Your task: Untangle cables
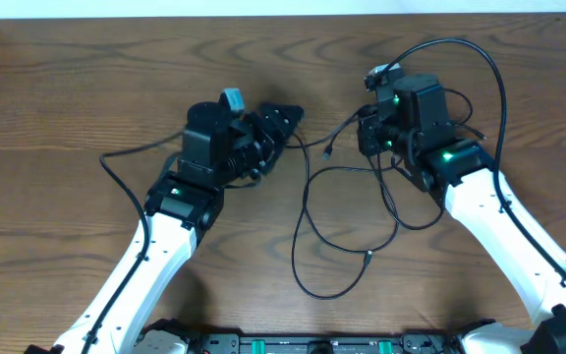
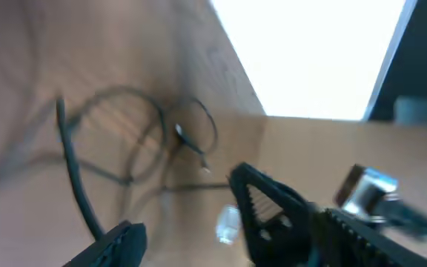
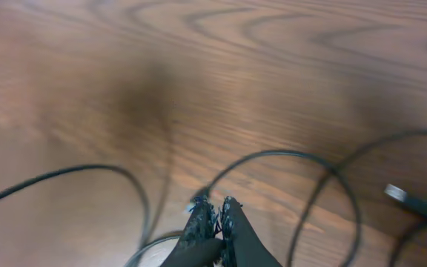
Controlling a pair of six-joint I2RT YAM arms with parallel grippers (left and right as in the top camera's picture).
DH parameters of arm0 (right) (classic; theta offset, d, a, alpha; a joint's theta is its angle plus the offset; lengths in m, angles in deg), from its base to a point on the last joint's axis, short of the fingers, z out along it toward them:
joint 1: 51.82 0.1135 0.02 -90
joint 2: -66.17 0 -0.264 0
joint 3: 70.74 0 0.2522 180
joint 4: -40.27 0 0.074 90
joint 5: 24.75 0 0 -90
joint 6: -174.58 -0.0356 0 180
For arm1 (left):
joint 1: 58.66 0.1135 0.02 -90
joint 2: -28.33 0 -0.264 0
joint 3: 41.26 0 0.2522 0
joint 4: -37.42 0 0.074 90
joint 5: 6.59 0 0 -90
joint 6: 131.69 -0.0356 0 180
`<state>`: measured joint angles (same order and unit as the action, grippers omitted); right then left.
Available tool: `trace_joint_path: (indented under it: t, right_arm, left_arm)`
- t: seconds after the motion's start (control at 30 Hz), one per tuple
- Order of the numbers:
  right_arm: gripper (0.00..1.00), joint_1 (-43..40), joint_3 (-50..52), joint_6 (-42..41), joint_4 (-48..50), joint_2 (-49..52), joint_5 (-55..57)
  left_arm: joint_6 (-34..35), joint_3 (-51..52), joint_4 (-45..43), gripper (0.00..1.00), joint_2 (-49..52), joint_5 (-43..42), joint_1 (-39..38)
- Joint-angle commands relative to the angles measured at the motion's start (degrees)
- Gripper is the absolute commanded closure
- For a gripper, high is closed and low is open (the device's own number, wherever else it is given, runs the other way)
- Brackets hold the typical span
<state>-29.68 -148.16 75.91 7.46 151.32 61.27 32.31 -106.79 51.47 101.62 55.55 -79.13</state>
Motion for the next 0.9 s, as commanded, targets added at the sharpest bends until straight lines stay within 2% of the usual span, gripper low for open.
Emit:
trace_joint_path:
  t: [0.0, 0.17, 0.27, 0.37, 0.43, 0.5, 0.57, 0.6, 0.7, 0.77, 0.87]
  right_arm:
    - [0.99, 0.5, -0.1, -2.7, 0.2, 1.0, 6.7]
    - [0.99, 1.9, -0.1, -2.7, 1.7, 1.0, 12.5]
    - [0.99, 2.8, -0.1, -3.9, 2.2, 1.0, 16.4]
    - [0.99, 3.0, -0.1, -5.8, 2.2, 1.0, 23.0]
    - [0.99, 2.6, -0.1, -6.0, 2.4, 1.0, 24.5]
    - [0.99, 2.1, -0.1, -6.3, 2.9, 1.0, 18.9]
    - [0.99, 1.9, -0.1, -3.7, 4.8, 1.0, 4.4]
    - [0.99, 1.9, -0.1, 0.8, 7.1, 1.0, -6.4]
    - [0.99, 2.0, -0.3, 7.6, 16.0, 0.7, -29.0]
    - [0.99, 2.0, -1.0, 7.4, 23.3, 0.4, -35.4]
    - [0.99, 2.0, -3.8, 6.1, 30.6, 0.3, -34.8]
  left_arm:
    - [20.5, -1.0, 0.1, 0.25, -0.3, -4.1, -1.3]
    - [26.9, -1.0, 1.2, 0.25, -0.3, -3.5, -4.2]
    - [28.5, -1.0, 1.4, 0.25, -0.3, -3.0, -5.0]
    - [28.4, -1.0, 3.4, 0.25, -0.3, -2.0, -4.6]
    - [24.8, -1.0, 5.9, 0.25, -0.3, 2.4, -2.7]
    - [20.8, -1.0, 8.8, 0.25, -0.3, 7.1, -0.3]
    - [19.4, -1.0, 11.4, 0.25, -0.3, 8.0, 2.3]
    - [18.5, -1.0, 12.3, 0.25, -0.3, 7.8, 3.8]
    - [11.8, -1.0, 12.5, 0.25, -0.3, 6.6, 7.8]
    - [7.0, -1.0, 12.5, 0.25, -0.3, 3.2, 10.4]
    - [0.6, -1.0, 12.5, 0.25, -0.3, -4.7, 13.1]
